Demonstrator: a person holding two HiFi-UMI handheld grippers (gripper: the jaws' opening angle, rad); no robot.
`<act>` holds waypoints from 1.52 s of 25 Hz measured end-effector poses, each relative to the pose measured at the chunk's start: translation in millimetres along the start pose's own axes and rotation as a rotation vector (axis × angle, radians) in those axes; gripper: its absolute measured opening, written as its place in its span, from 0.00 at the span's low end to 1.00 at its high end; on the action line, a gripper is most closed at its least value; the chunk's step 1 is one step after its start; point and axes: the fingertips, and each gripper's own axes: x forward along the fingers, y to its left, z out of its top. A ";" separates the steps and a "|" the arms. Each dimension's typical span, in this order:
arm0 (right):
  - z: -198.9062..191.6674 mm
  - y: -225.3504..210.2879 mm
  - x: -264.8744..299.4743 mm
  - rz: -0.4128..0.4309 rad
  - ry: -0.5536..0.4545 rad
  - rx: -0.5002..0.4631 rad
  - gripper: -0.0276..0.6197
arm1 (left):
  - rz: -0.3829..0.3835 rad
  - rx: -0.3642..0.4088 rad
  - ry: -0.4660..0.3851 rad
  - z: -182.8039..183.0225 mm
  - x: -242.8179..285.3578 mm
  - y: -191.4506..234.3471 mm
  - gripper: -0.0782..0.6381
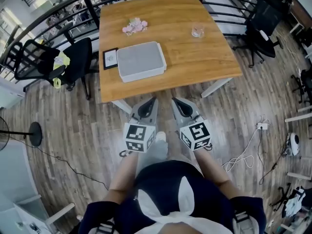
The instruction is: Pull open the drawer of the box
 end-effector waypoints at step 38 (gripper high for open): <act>51.6 -203.8 242.1 0.104 0.061 -0.035 0.04 | 0.136 -0.029 0.045 71.0 238.5 167.6 0.13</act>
